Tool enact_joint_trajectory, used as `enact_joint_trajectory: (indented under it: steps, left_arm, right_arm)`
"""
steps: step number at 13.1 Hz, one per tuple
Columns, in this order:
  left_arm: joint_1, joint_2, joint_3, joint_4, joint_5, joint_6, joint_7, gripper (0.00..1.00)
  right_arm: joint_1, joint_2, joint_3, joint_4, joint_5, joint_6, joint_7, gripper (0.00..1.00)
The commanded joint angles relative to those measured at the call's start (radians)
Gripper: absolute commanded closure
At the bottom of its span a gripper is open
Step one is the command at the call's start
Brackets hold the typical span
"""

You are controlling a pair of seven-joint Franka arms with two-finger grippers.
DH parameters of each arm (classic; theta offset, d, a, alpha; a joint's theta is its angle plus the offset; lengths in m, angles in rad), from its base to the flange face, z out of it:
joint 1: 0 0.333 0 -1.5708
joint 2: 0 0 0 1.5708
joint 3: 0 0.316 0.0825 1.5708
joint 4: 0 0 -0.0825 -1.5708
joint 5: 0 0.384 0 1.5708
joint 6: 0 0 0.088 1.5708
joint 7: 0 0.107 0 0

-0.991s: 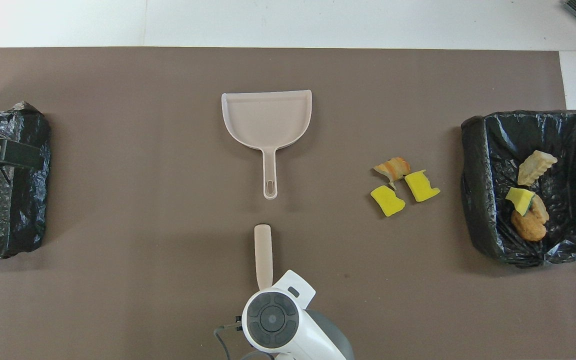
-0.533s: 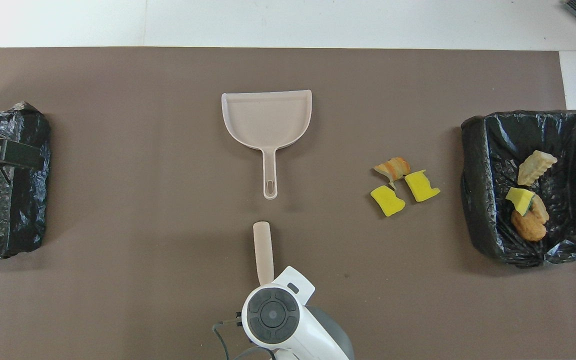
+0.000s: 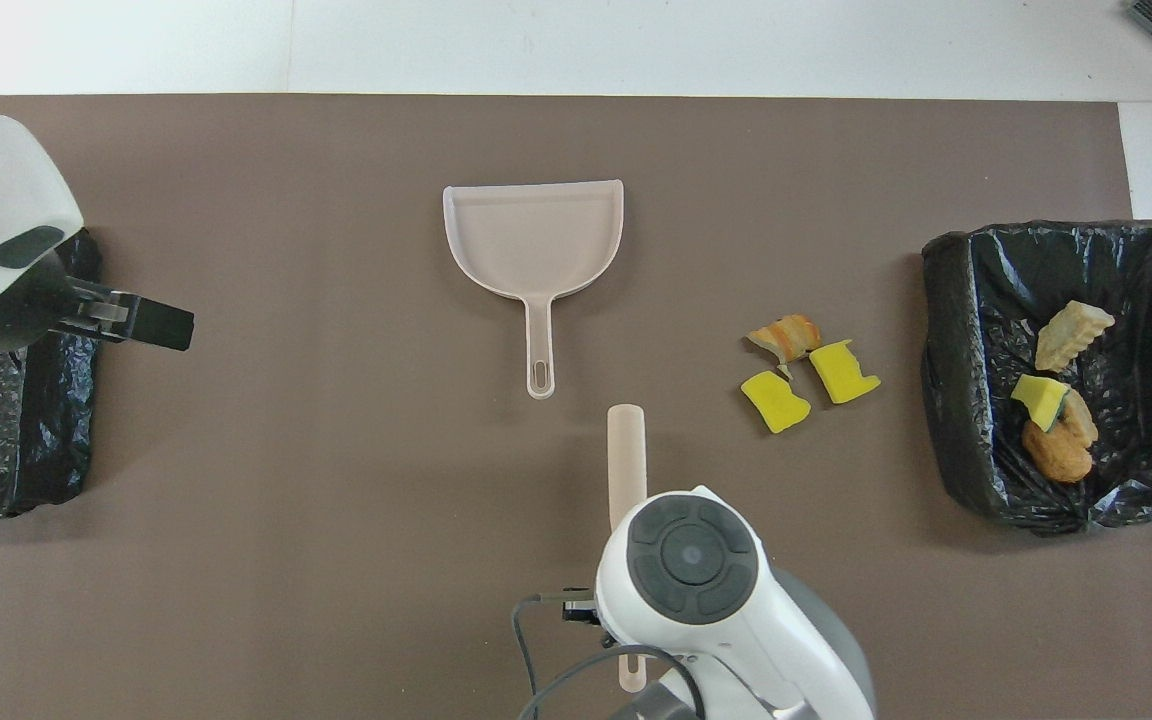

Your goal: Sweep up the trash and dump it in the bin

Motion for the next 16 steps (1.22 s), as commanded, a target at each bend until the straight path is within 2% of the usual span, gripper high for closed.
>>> enact_joint_trajectory:
  steps: [1, 2, 5, 7, 10, 13, 16]
  left_arm:
    - [-0.072, -0.004, 0.012, -0.087, -0.017, 0.134, -0.002, 0.00]
    - [-0.098, 0.005, 0.012, -0.110, -0.020, 0.187, -0.013, 0.00]
    - [-0.169, 0.039, 0.012, -0.184, -0.022, 0.342, -0.101, 0.00]
    - [-0.229, 0.105, 0.012, -0.188, -0.022, 0.424, -0.208, 0.00]
    - [-0.318, 0.212, 0.014, -0.190, 0.004, 0.549, -0.362, 0.00]
    - [-0.364, 0.284, 0.014, -0.194, 0.004, 0.623, -0.392, 0.00]
    - [-0.407, 0.314, 0.015, -0.240, 0.004, 0.720, -0.485, 0.00]
  right_arm:
    - [-0.101, -0.048, 0.007, -0.017, 0.002, -0.061, -0.060, 1.00]
    - [-0.124, -0.045, 0.005, -0.022, -0.047, -0.050, -0.090, 1.00]
    - [-0.273, -0.005, 0.007, -0.019, -0.321, -0.024, -0.247, 1.00]
    - [-0.336, 0.005, 0.007, -0.021, -0.437, -0.022, -0.314, 1.00]
    - [-0.448, 0.036, 0.007, -0.025, -0.515, 0.004, -0.443, 1.00]
    - [-0.474, 0.105, 0.007, -0.027, -0.577, 0.036, -0.462, 1.00]
    - [-0.491, 0.111, 0.008, -0.028, -0.575, 0.048, -0.493, 1.00]
